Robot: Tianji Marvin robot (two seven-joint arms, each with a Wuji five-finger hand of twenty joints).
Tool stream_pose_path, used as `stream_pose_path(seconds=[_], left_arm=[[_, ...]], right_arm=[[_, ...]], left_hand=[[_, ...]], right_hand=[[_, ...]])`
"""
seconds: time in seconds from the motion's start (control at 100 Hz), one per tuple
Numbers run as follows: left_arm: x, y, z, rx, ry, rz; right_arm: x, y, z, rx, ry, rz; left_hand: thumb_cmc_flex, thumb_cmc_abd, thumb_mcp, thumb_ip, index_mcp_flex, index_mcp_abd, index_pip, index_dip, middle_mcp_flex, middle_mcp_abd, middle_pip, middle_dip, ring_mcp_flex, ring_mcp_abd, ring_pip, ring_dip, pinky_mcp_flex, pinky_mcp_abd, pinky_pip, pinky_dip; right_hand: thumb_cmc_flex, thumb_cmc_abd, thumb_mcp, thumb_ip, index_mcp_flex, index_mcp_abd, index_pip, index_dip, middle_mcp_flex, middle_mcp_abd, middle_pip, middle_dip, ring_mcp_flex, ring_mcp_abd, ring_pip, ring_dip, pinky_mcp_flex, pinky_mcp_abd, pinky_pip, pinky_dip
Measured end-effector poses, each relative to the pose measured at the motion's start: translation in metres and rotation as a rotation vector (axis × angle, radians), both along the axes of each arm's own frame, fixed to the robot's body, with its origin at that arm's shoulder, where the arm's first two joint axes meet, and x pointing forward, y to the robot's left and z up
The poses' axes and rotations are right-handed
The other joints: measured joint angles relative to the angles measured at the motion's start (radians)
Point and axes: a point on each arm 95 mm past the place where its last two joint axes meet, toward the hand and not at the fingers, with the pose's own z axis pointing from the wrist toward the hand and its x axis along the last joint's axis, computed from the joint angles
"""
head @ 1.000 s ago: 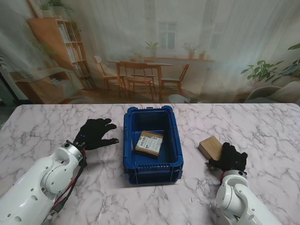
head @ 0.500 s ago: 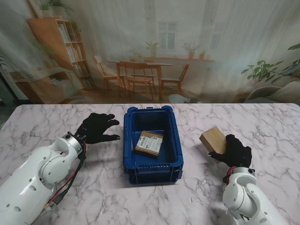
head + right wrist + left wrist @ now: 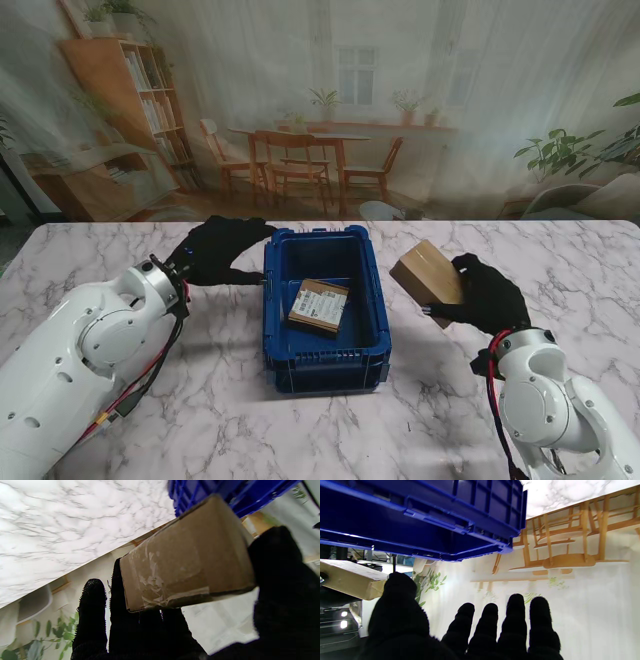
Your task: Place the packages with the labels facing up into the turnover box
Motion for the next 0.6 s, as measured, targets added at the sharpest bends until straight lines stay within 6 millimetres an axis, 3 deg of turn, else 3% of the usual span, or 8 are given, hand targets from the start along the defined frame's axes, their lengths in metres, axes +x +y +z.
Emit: stream_pose_path(seconds=[0.15, 0.29, 0.4, 0.6], left_arm=[[-0.003, -0.012, 0.011, -0.008, -0.015, -0.062], [-0.006, -0.026, 0.020, -0.014, -0.039, -0.116], [-0.009, -0.036, 0.025, -0.018, -0.080, -0.163], [-0.013, -0.056, 0.032, -0.084, -0.070, -0.225]], right_arm=[[0.003, 0.013, 0.012, 0.012, 0.001, 0.065], [0.007, 0.030, 0.021, 0.065, 0.039, 0.146], [0.008, 0.047, 0.030, 0.151, 0.100, 0.211], [0.012, 0.068, 0.040, 0.190, 0.136, 0.282]], left_hand=[[-0.017, -0.021, 0.000, 0.000, -0.051, -0.001, -0.026, -0.029, -0.068, -0.002, -0.018, -0.038, -0.001, -0.022, -0.001, -0.030, 0.000, -0.026, -0.012, -0.018], [-0.040, -0.147, 0.000, 0.001, -0.073, -0.005, -0.035, -0.061, -0.089, -0.015, -0.026, -0.050, -0.001, -0.030, -0.002, -0.032, 0.000, -0.026, -0.012, -0.018], [-0.081, -0.186, 0.009, 0.003, -0.122, -0.030, -0.069, -0.088, -0.123, -0.045, -0.018, -0.062, -0.018, -0.042, -0.009, -0.043, 0.000, -0.028, -0.012, -0.018], [-0.090, -0.195, 0.011, 0.003, -0.158, -0.053, -0.086, -0.122, -0.173, -0.055, -0.016, -0.107, -0.041, -0.057, -0.020, -0.068, -0.008, -0.050, -0.012, -0.026]], right_hand=[[0.000, 0.000, 0.000, 0.000, 0.000, 0.000, 0.000, 0.000, 0.000, 0.001, 0.000, 0.000, 0.011, 0.007, 0.000, 0.000, 0.002, 0.000, 0.007, 0.000], [0.000, 0.000, 0.000, 0.000, 0.001, 0.000, 0.000, 0.000, 0.001, 0.003, 0.000, 0.000, 0.011, 0.008, 0.000, 0.001, 0.002, 0.001, 0.008, 0.001], [0.000, 0.000, 0.000, 0.000, 0.001, 0.000, 0.000, 0.000, 0.001, 0.003, 0.000, 0.000, 0.011, 0.008, 0.000, 0.001, 0.002, 0.001, 0.008, 0.001], [0.000, 0.000, 0.000, 0.000, 0.002, 0.000, 0.000, 0.000, 0.008, 0.006, -0.004, 0.000, 0.011, 0.009, 0.000, 0.001, 0.002, 0.006, 0.008, 0.001]])
